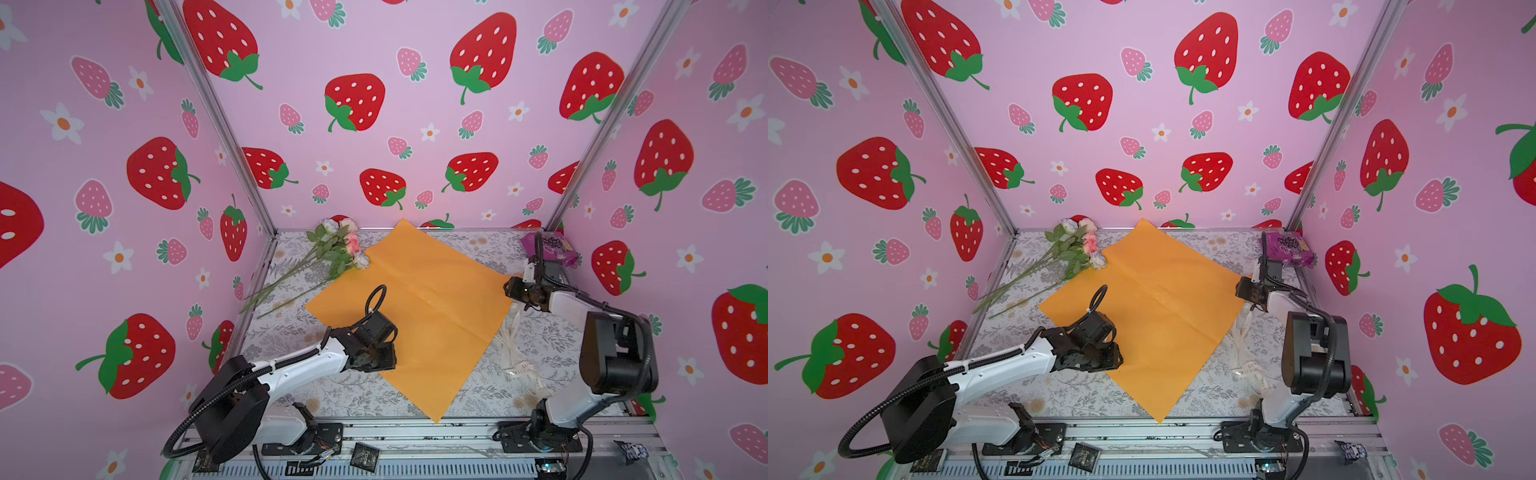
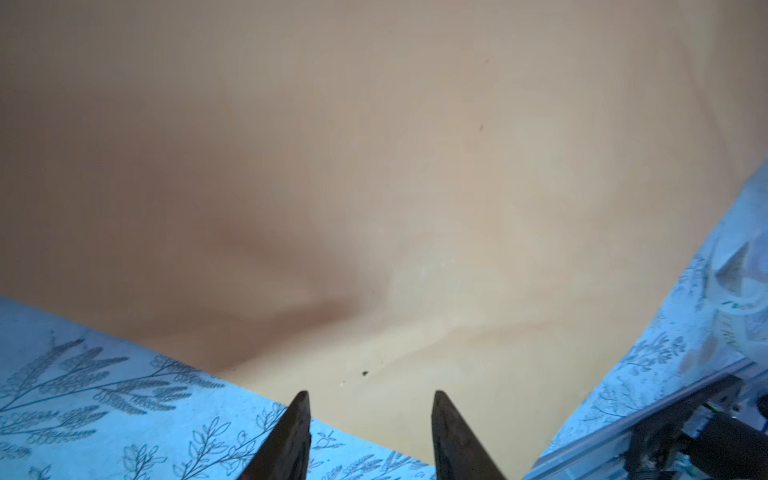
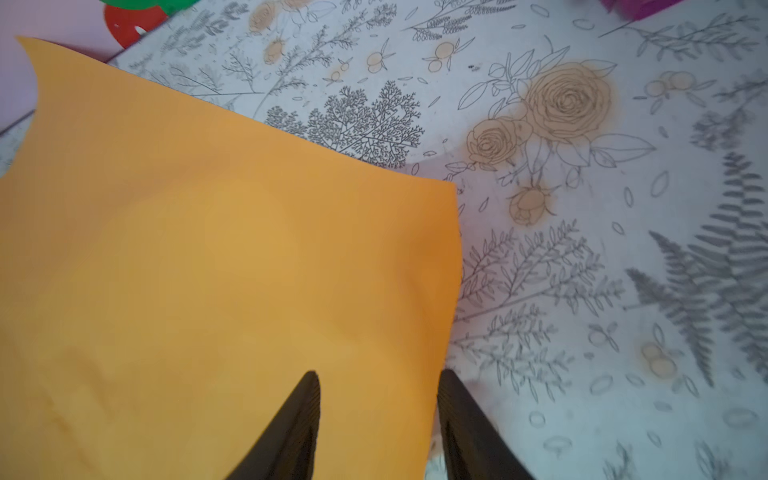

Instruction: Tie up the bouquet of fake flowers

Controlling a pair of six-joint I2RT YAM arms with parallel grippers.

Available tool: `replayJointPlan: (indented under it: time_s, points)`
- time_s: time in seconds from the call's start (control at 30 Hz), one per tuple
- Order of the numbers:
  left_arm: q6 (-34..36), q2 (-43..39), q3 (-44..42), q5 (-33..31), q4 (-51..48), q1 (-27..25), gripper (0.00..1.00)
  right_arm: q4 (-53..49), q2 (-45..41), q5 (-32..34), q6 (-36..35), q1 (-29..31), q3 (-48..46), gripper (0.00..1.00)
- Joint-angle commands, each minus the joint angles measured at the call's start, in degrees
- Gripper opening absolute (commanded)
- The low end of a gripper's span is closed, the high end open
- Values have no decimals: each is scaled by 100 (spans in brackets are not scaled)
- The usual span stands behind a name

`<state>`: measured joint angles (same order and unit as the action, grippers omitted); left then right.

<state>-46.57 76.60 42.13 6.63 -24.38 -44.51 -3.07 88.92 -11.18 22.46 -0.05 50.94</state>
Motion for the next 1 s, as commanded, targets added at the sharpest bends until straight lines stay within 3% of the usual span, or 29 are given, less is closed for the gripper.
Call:
replayJointPlan:
  time_s: [0.0, 0.07, 0.2, 0.3, 0.47, 0.67, 0.87, 0.97]
  points:
    - [329, 291, 482, 28, -43, 134, 49, -640, -1032, -133, 101, -2, -426, 56]
    - [319, 541, 634, 59, -50, 230, 48, -651, -1491, -499, 347, 4, -922, 53]
    - [56, 892, 693, 285, 245, 324, 48, -392, -2258, -1226, 941, 128, -2180, 15]
    - [78, 1106, 735, 398, 388, 344, 48, -225, -2562, -1451, 1173, 295, -2828, 4]
    - [326, 1373, 960, 393, 189, 398, 48, -233, -2435, -1160, 1098, 355, -3116, 2]
    - [327, 1624, 927, 595, 295, 411, 48, -336, -1912, 198, 922, 86, -3068, 1]
    - [184, 1774, 750, 885, 539, 360, 48, -606, -1474, 777, 694, -808, -2593, 0]
    - [97, 1818, 661, 904, 598, 298, 48, -378, -1136, 394, 564, -1537, -2439, 0]
